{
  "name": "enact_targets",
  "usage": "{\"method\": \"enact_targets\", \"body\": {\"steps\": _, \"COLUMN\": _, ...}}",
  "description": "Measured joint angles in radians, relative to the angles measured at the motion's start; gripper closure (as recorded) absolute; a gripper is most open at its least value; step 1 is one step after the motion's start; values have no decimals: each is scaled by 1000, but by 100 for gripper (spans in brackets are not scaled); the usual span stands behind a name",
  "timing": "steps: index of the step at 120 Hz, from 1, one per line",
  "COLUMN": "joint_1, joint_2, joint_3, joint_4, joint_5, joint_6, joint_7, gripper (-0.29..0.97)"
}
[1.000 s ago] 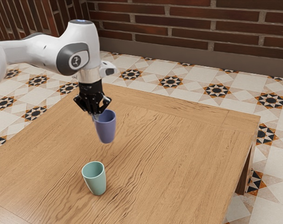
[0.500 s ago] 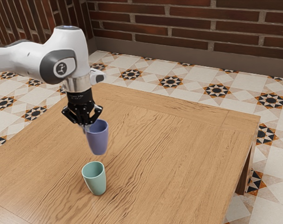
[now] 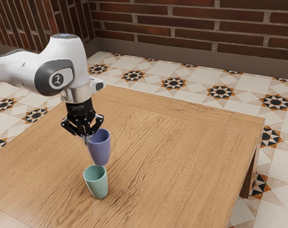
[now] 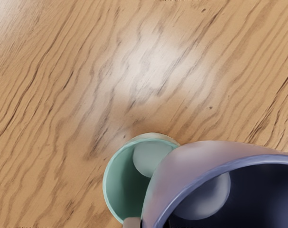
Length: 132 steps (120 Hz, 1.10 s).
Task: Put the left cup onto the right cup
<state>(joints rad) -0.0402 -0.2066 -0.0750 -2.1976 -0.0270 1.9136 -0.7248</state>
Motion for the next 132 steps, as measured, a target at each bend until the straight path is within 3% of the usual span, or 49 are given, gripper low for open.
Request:
{"method": "enact_targets", "body": {"steps": 44, "joint_1": 5, "joint_2": -43, "joint_3": 0, "joint_4": -54, "joint_5": 1, "joint_6": 70, "joint_7": -73, "gripper": 79}}
{"method": "enact_targets", "body": {"steps": 132, "joint_1": 19, "joint_2": -90, "joint_3": 0, "joint_4": -128, "joint_5": -14, "joint_6": 84, "joint_7": -137, "gripper": 79}}
